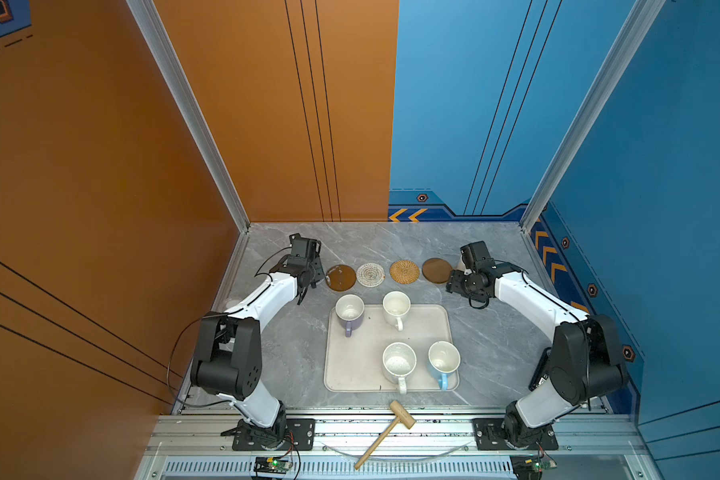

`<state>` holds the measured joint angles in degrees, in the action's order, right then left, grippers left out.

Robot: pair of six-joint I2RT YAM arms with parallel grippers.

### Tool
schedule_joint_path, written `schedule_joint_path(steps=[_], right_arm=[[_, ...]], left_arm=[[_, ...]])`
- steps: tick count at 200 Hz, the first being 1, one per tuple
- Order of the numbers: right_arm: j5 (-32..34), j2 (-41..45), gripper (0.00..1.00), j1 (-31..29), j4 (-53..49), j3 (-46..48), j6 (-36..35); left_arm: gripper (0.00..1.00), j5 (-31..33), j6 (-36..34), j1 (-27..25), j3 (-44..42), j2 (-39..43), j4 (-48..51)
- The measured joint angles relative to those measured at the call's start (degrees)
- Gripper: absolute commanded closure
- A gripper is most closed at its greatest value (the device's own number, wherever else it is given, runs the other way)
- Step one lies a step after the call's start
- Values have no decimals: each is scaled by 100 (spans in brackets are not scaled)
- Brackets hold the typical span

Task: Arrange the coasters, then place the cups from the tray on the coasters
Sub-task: 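Move left gripper over the lavender-handled mug while right gripper moves over white mug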

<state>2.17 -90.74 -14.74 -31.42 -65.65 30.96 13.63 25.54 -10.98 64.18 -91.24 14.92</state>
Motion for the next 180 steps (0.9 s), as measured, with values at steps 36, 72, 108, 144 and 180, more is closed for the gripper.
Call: schedule_joint_path(steps=[36,72,108,144,180], right_arm=[[114,343,26,-144,-15,2,-4],[243,474,28,-566,-229,2,-70],[256,671,31,-1034,-448,2,-116],[260,796,34,-1657,-704,-81,-114],[275,734,38,-2337,-920,-306,-92]], left_arm=[[41,26,-48,-341,-378,1049,120],[42,26,-203,-1163,-750,1937,619],[46,28,-234,-2087,-1091,2769,1333],[49,50,-136,-2811,-1410,3040,1875],[53,105,111,-3263,-1679,2728,2100]])
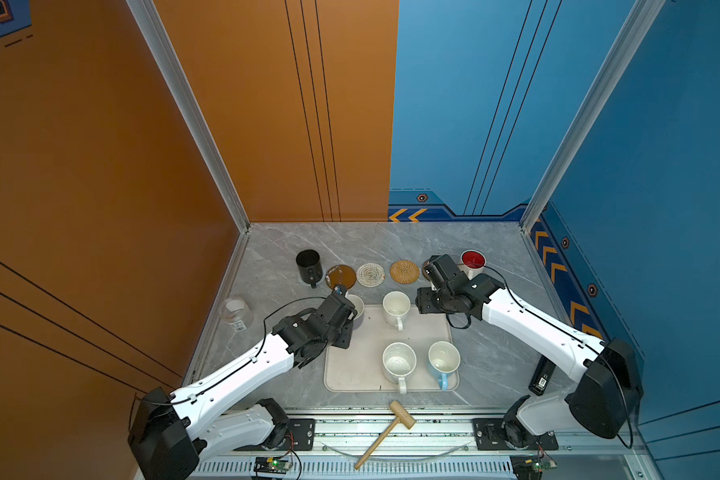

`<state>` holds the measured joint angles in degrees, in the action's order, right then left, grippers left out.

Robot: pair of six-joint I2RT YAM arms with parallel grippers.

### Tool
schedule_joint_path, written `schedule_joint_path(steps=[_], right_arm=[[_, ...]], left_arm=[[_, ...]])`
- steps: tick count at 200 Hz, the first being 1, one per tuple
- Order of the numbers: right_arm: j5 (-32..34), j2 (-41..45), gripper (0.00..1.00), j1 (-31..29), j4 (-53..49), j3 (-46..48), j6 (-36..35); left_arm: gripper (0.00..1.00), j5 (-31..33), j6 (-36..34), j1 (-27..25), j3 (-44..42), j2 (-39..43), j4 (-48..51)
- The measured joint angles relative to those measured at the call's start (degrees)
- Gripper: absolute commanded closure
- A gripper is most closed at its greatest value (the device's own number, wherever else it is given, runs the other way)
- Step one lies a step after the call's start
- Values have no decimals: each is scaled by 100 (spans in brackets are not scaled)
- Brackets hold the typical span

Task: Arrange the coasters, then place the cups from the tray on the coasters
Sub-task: 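Move left gripper over the lavender-handled mug while right gripper moves over white mug, then lower the left gripper into the lavender-handled mug and grasp it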

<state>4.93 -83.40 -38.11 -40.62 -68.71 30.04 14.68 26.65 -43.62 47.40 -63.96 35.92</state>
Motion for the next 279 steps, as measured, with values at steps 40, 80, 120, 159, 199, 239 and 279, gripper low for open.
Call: schedule_joint_path(steps=[40,80,120,159,199,239,279], right_arm=[[94,-374,42,-529,-114,-201,118],[96,-811,43,-894,-186,-315,251],[131,-848,43,-990,-240,-317,363],[136,-848,42,-990,-243,-319,437],[142,-798,42,-990,-245,-319,455],[203,-564,42,-966,-245,-319,479],[286,-420,42,-901,-245,-291,501]], left_arm=[[54,136,199,-151,-302,-76,-74],[54,157,348,-153,-551,-76,-297],[54,160,492,-184,-758,-144,-684],[54,162,649,-184,-883,-516,-1207],[57,186,756,-181,-872,-964,-1604],[71,238,800,-177,-813,-1241,-1773],[79,363,828,-125,-787,-1298,-1851]])
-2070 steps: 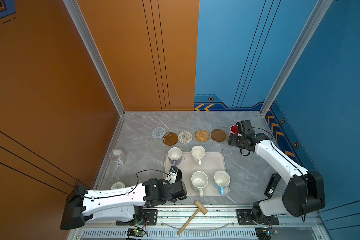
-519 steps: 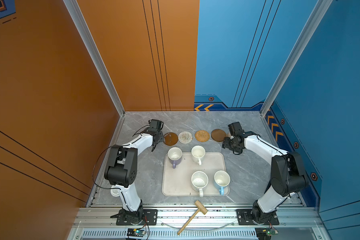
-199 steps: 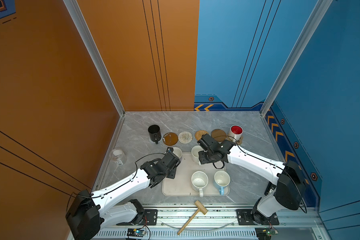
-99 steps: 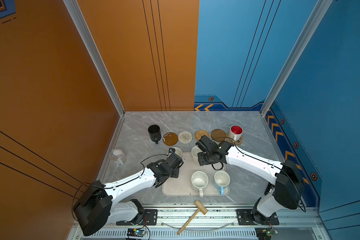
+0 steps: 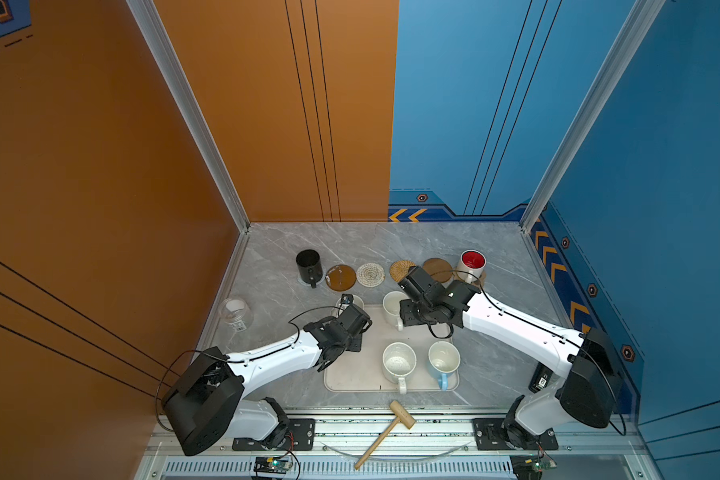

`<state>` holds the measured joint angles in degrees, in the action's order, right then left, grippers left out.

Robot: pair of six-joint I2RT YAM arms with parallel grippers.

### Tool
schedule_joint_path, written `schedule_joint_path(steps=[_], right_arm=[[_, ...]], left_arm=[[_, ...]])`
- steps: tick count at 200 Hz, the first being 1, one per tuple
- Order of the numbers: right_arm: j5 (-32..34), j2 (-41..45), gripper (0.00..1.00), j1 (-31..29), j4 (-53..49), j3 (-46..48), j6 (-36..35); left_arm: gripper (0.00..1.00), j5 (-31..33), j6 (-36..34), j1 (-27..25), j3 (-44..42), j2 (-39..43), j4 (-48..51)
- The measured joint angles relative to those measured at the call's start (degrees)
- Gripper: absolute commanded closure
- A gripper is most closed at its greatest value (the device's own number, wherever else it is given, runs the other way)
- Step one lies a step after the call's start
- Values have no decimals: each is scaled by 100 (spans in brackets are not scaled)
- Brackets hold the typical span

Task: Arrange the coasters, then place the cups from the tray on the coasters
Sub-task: 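Lower the left gripper into the lavender-handled mug and grasp it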

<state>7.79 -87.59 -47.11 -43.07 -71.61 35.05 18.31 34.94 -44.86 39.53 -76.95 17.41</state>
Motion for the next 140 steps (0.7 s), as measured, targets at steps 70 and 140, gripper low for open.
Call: schedule_joint_path(steps=[70,140], right_arm=[[2,17,42,42,-2,107,85],[133,269,42,144,-2,227,101]], left_arm=[[100,125,-20,72,179,-177,55],[100,424,-245,116,564,50,511]])
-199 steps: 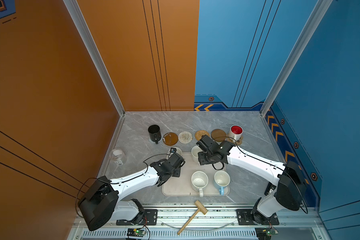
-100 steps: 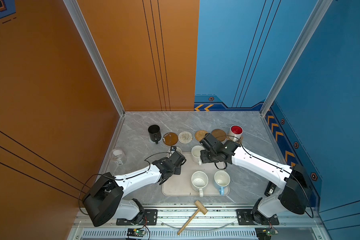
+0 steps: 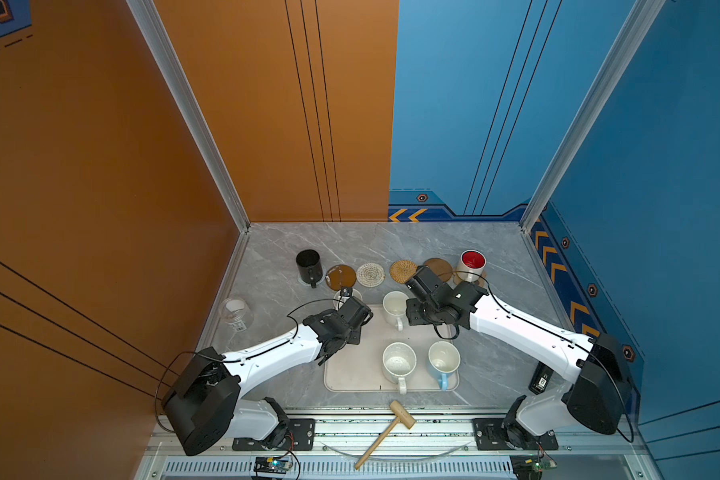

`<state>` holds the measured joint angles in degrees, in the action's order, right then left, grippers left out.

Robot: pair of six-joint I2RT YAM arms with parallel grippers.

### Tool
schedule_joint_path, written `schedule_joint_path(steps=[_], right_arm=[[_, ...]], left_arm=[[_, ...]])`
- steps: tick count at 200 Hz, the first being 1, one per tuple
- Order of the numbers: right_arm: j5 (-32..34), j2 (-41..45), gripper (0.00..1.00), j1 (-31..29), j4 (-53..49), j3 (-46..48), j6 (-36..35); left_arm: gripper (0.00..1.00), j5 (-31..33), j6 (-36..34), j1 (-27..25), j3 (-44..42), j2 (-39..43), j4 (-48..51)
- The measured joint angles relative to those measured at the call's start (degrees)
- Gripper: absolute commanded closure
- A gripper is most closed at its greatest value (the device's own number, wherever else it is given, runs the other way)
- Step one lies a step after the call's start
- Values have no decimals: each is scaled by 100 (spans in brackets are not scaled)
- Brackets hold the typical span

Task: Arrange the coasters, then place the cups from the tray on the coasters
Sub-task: 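Lower the left gripper into the lavender-handled mug and grasp it, then lift the lavender-handled mug and carry it over the dark brown coaster with left gripper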

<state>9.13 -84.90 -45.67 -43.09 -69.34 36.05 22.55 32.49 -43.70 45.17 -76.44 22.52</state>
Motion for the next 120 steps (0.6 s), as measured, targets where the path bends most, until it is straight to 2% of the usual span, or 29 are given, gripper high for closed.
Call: schedule_joint_path(steps=[30,62,120], right_arm=[[17,17,42,39,0,33,0],[15,17,42,120,0,52,-2],[15,17,42,258,0,55,-2]], left_arm=[[100,136,-214,151,378,92,0],[100,160,-424,544,586,61,-37],[100,101,-859,1145,942,-627,-553]])
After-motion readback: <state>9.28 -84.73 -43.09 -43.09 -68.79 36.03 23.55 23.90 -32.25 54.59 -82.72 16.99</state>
